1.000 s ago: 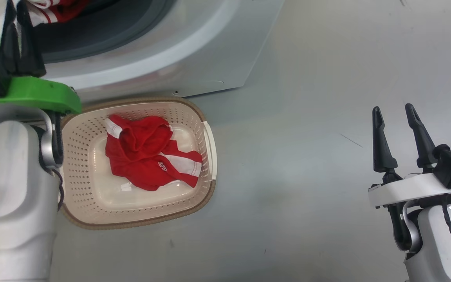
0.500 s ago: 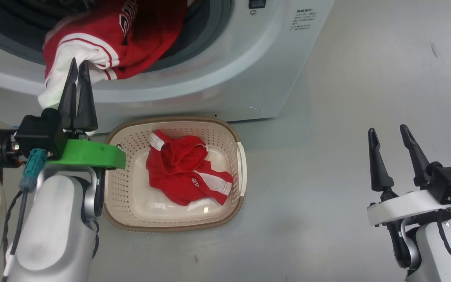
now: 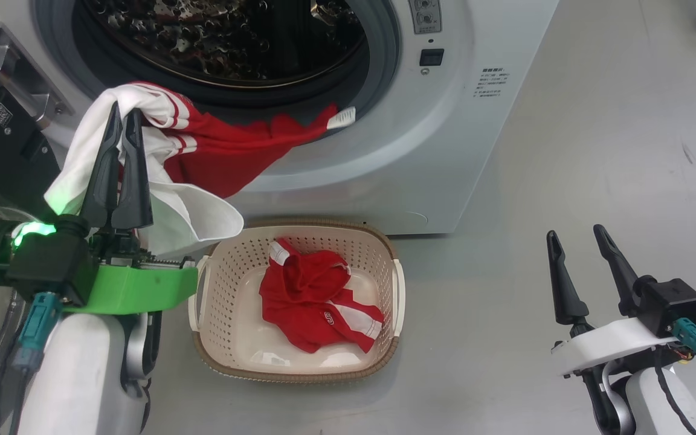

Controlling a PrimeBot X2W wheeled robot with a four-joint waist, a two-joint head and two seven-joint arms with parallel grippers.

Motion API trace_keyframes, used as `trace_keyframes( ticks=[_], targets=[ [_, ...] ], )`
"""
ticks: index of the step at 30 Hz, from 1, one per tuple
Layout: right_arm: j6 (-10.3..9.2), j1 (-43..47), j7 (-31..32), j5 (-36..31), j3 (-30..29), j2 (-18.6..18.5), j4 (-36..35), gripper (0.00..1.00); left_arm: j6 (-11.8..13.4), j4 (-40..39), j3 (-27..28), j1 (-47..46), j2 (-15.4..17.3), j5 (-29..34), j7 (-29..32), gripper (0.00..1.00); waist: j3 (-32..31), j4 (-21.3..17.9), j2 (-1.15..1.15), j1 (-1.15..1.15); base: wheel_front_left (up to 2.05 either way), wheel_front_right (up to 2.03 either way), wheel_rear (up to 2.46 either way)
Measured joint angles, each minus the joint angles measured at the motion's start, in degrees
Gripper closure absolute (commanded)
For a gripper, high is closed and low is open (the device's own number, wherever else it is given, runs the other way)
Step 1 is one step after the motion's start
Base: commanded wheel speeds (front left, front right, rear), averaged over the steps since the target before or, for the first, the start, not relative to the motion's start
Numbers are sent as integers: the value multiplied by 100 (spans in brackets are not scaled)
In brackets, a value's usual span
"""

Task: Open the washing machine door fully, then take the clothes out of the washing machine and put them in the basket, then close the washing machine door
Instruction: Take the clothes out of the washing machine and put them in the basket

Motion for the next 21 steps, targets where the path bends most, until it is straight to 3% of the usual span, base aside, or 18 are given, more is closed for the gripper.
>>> trace_keyframes(
  ticks=[5,21],
  targets=[
    [43,8,65,2,86,58,-87,0,1,-157,38,342,92,7,59,100,-101,-6,0,0,0,0,0],
    [48,-11,101,15,194,155,-319,0,-101,716,-252,895,-37,-315,580,100,246,-446,0,0,0,0,0]
  ],
)
